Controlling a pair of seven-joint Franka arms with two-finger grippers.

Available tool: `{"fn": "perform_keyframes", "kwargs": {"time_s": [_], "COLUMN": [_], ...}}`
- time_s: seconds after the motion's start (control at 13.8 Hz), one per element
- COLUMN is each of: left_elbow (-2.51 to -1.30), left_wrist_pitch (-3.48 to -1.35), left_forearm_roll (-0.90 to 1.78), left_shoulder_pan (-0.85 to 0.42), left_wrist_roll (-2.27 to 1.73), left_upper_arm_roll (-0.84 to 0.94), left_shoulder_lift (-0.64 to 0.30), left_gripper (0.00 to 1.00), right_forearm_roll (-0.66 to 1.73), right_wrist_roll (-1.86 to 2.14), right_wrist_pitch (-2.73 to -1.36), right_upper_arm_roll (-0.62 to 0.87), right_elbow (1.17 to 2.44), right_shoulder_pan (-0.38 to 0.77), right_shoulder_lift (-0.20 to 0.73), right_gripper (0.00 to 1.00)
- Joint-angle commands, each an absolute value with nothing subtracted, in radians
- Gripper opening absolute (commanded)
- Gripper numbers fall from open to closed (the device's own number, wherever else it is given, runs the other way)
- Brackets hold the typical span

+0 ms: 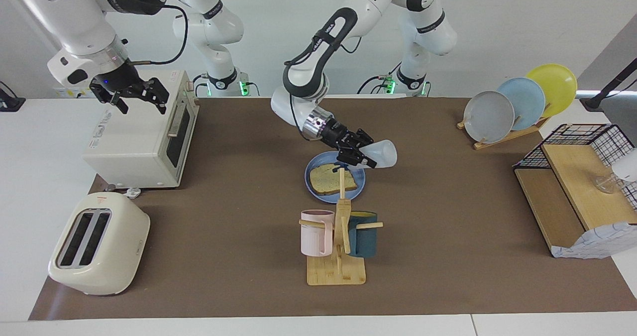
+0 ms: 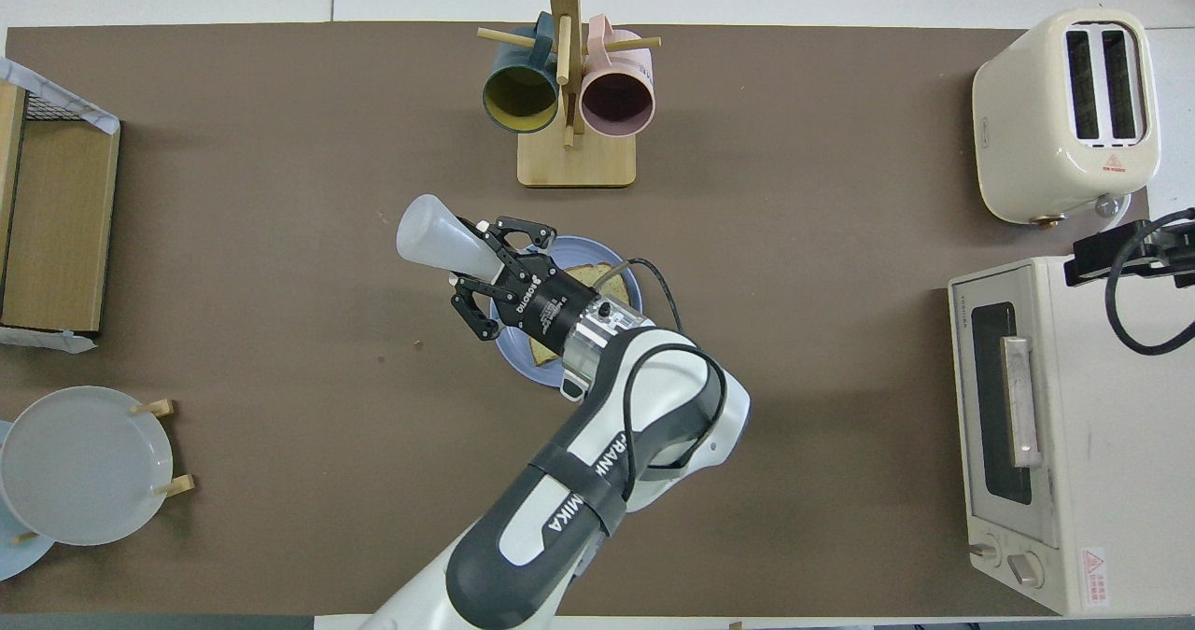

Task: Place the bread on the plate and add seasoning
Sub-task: 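Tilt the bottle over the bread and shake it with the left gripper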

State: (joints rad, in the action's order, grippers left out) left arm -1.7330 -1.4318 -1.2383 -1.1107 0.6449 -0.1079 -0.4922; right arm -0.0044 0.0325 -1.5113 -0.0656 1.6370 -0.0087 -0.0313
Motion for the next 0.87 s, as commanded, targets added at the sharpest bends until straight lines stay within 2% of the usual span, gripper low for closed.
{"fn": "perform_keyframes", "kwargs": {"time_s": [0.0,0.22,0.8], "left_elbow": [-1.740,-1.744,-1.733], "left_wrist_pitch": [-1.402,-1.414,-1.538], "left_forearm_roll": [-1.223,-1.224,-1.359], "left_shoulder_pan": [-1.123,-1.088,-0.872], "left_wrist_roll": [0.646,0.646,0.644], "left_upper_arm_roll": [-0.121,-0.124,-0.127], "left_shoulder_lift": [-0.474,-0.474,-0.492], "left_gripper": [0.00,0.00,0.00], "right_forearm_roll": [-0.009,-0.011,-0.011], "right_wrist_roll": [0.037,0.037,0.037], "right_wrist_pitch": [-1.525,-1.525,-1.525], "right_upper_arm_roll": [-0.060,-0.060,-0.060], "right_elbow": [1.655,1.657,1.655], "right_shoulder_pan": [-0.015,-0.015,-0.015], "right_shoulder_lift": [-0.044,-0.044,-0.044], "right_gripper": [1.00,1.00,1.00]}}
